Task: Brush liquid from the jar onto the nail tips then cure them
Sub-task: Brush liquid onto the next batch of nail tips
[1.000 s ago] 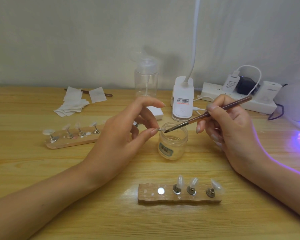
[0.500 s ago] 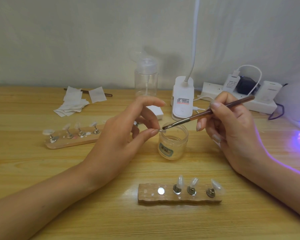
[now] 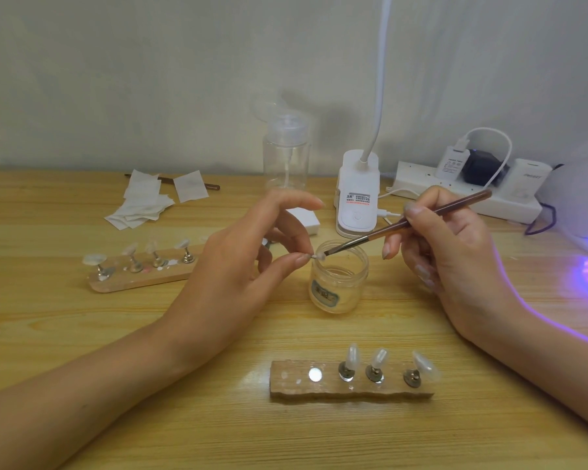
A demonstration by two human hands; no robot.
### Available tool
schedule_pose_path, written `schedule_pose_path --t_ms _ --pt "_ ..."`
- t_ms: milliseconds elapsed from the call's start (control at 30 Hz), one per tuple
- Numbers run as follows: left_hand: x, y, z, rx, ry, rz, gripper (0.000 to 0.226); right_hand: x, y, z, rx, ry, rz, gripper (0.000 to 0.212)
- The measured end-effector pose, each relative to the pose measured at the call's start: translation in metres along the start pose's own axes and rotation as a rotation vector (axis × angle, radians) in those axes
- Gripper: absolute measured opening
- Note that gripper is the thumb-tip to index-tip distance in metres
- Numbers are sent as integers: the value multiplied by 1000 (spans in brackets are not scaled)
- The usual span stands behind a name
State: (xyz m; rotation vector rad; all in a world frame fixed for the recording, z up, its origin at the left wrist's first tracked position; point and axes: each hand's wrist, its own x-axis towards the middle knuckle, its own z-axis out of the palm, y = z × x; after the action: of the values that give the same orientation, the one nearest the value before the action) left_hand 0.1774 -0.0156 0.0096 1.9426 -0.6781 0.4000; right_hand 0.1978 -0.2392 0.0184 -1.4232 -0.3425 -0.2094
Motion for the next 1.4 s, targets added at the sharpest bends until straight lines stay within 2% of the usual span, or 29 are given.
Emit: schedule_pose_path --t_ms 167,333,467,600,700,933,1400 --pt "0 -1 0 -5 9 -15 47 -1 0 0 27 -53 -46 21" --pt "0 0 0 -4 10 -18 47 0 -1 -1 13 0 -27 23" --pt "0 0 0 -2 12 -20 47 -2 -1 1 23 -58 -71 20" --pt "0 0 0 -1 12 -26 48 -1 1 -1 -14 2 -39 22" --pt "0 1 1 0 13 -33 48 -1 0 -2 0 13 -84 20" --pt "0 1 0 -2 13 -32 48 -3 1 0 3 -84 -121 18" --pt "0 -1 0 -15 0 -13 43 -2 2 0 -42 -33 -111 16"
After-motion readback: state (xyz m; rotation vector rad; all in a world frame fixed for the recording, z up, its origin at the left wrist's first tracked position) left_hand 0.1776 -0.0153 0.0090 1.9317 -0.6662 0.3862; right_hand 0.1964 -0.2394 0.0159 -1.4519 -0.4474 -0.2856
